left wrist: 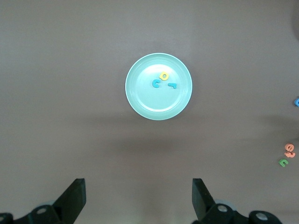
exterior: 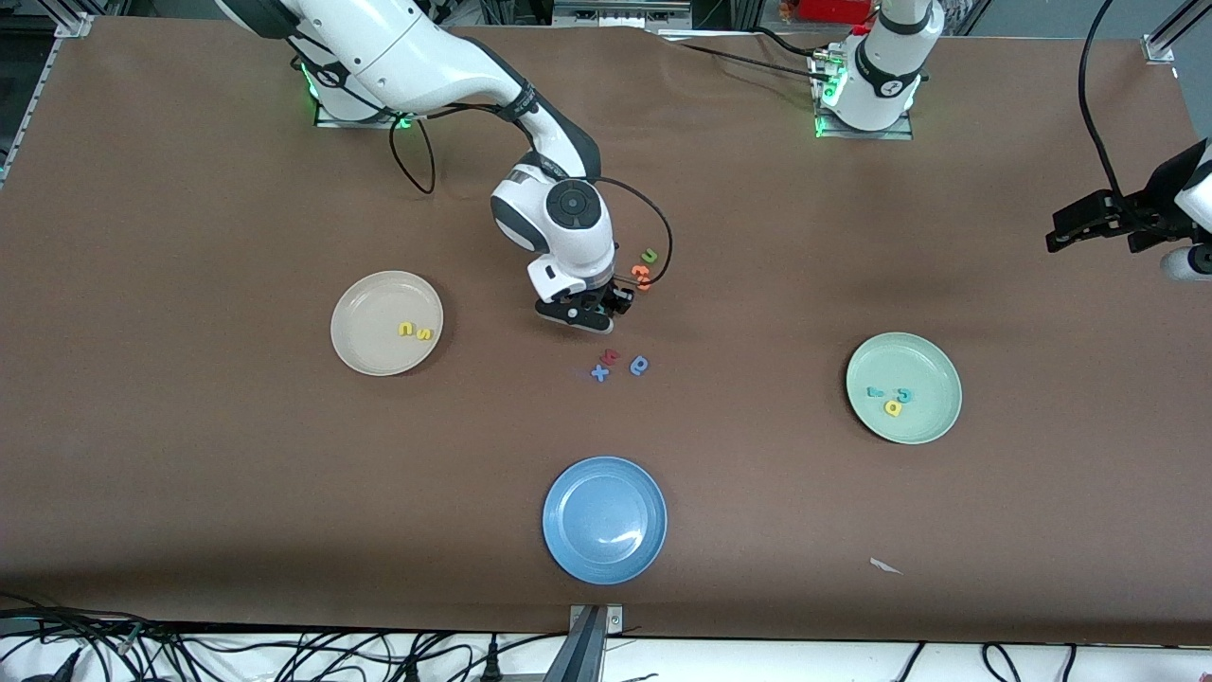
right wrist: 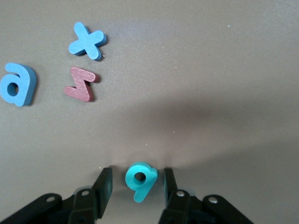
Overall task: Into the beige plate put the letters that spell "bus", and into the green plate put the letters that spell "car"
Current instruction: 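Carry the teal p onto the white plate and open the right gripper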
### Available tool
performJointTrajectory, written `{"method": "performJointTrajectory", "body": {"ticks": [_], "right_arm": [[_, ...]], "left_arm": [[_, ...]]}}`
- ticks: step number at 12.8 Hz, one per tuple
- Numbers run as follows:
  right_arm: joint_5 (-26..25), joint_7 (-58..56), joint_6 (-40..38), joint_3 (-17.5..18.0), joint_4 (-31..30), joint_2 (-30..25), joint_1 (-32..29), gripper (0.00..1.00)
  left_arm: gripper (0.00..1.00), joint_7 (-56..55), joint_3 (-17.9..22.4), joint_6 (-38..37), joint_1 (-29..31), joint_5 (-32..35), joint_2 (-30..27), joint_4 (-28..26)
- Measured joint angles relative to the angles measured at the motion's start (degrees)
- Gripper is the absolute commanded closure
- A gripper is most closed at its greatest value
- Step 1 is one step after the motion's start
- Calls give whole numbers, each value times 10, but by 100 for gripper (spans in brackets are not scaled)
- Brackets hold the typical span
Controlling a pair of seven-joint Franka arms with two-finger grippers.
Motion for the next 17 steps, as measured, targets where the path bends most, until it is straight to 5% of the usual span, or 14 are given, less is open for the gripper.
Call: {"method": "performJointTrajectory", "body": {"ticks": [6, 13, 17], "right_arm": [[-6, 2, 0, -1, 0, 0, 0, 98], [-9, -19, -20, -2, -2, -38, -12, 98], [-9, -122, -42, -4, -72, -106, -77, 98]], "left_arm": [[0, 0, 0, 0, 0, 0, 0, 0], [0, 0, 0, 0, 0, 0, 0, 0], [0, 0, 0, 0, 0, 0, 0, 0]]}}
